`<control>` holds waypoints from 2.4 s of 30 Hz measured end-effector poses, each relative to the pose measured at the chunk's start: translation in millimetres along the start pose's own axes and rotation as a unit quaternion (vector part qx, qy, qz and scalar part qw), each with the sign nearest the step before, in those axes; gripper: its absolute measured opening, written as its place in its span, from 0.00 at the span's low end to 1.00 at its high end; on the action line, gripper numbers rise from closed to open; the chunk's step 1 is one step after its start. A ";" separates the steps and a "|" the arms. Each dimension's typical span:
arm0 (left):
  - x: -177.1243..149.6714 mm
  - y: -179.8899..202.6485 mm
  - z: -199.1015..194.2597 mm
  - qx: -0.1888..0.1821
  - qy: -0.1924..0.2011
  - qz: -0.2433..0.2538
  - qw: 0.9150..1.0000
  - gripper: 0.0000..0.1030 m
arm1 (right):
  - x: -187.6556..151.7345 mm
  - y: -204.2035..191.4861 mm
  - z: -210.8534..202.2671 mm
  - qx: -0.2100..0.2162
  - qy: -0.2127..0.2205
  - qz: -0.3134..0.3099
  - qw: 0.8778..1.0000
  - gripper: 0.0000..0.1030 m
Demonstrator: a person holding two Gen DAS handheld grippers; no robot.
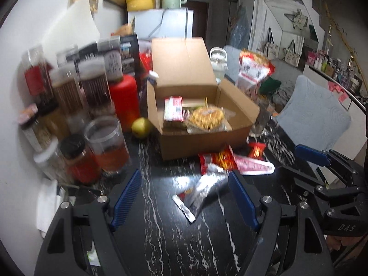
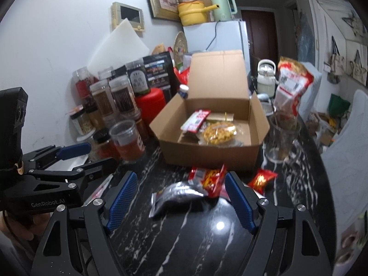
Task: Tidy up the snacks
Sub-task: 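Move both open tools back toward the remaining snacks on the counter, then grasp the silver foil packet with the left tool while the right tool grasps the red snack bag, then lift the silver packet and red snack bag with both tools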
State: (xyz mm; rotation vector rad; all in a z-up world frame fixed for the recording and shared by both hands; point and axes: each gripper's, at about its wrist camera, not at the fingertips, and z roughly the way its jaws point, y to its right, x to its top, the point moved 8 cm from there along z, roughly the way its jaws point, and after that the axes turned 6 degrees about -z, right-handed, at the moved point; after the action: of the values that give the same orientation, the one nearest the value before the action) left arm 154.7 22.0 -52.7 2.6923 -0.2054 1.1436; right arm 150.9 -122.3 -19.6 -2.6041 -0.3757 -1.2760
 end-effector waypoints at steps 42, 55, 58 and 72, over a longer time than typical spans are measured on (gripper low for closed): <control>-59.8 33.6 171.8 -0.013 -0.154 0.051 0.987 0.76 | -62.0 87.7 91.3 -0.010 -0.084 0.061 0.995 0.77; -54.3 14.3 169.1 -0.041 -0.136 -0.016 0.990 0.43 | -50.3 81.8 114.2 0.004 -0.093 0.057 0.994 0.77; -56.1 1.6 163.8 -0.036 -0.135 -0.040 0.989 0.42 | -48.4 76.8 125.2 0.009 -0.101 0.053 0.993 0.77; -58.6 -40.6 153.0 0.005 -0.115 -0.081 0.990 0.40 | -44.4 53.7 170.8 0.006 -0.127 0.020 0.992 0.69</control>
State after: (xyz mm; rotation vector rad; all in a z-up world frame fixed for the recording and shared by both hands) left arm 228.9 26.6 -204.2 2.7862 -0.0156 0.7899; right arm 268.4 -127.1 -161.8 -2.7553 -0.3710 -0.9267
